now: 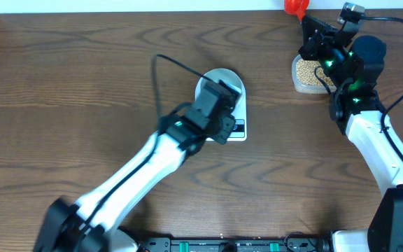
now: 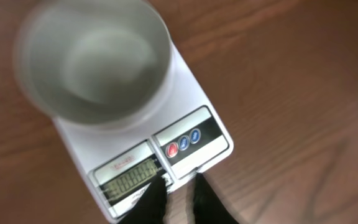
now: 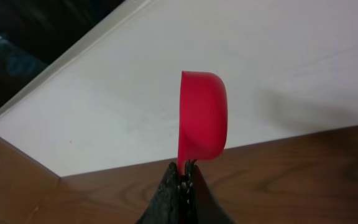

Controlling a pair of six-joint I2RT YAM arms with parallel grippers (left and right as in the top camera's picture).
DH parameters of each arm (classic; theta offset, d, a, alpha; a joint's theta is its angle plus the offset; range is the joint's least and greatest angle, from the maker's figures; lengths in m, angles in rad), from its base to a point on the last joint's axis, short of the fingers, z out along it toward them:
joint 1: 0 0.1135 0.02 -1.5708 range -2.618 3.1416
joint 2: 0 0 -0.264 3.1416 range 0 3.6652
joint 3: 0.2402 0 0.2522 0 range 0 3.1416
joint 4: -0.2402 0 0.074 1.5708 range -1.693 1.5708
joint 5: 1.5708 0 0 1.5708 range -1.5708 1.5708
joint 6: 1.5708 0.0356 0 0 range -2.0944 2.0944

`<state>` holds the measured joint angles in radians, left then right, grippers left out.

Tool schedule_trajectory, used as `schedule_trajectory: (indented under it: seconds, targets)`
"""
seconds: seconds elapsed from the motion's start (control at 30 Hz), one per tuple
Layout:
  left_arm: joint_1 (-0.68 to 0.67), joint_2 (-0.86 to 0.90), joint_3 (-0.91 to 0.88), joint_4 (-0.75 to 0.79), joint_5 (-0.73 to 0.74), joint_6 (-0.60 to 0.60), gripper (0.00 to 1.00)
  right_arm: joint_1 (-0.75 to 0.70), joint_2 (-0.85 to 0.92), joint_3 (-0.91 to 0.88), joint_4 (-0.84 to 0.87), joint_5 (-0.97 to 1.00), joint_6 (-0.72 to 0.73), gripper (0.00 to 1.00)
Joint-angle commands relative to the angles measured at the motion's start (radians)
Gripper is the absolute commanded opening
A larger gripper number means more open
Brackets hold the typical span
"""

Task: Scoop item into bowl and weigh 50g on scale
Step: 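Lift the left gripper away from the scale toward the left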

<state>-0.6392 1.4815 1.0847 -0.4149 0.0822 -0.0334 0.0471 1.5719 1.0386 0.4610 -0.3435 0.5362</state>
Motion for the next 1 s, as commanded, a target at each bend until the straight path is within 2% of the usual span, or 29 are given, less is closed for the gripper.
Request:
schedule_trajectory:
  seconds: [0.0,0.03,0.07,0.23,0.37,0.63,0.83,0.97]
  targets:
    - [0.046,-0.082,0.009,-0.056,0.003,-0.024,0.49,0.007,0.005,0.027,0.024,0.003,-0.013,0.01]
    - [0.057,-0.103,0.009,-0.077,0.003,-0.024,0.70,0.007,0.005,0.027,0.042,0.000,0.003,0.01]
    - [0.066,-0.119,0.009,-0.092,0.003,-0.023,0.98,0.007,0.005,0.027,0.063,-0.008,0.023,0.01]
    - [0.098,-0.164,0.009,-0.135,0.004,-0.023,0.98,0.026,0.004,0.034,0.195,-0.018,0.190,0.01]
    - [0.100,-0.162,0.008,-0.139,0.004,-0.023,0.98,0.063,-0.004,0.061,0.213,-0.022,0.296,0.01]
    - [0.099,-0.162,0.008,-0.164,0.004,-0.023,0.98,0.090,-0.014,0.065,0.249,-0.001,0.298,0.01]
    - [0.100,-0.162,0.008,-0.165,0.004,-0.023,0.98,0.092,-0.014,0.065,0.404,0.019,0.298,0.01]
    - [0.100,-0.162,0.008,-0.164,0.004,-0.024,0.98,0.092,-0.014,0.065,0.516,-0.015,0.356,0.01]
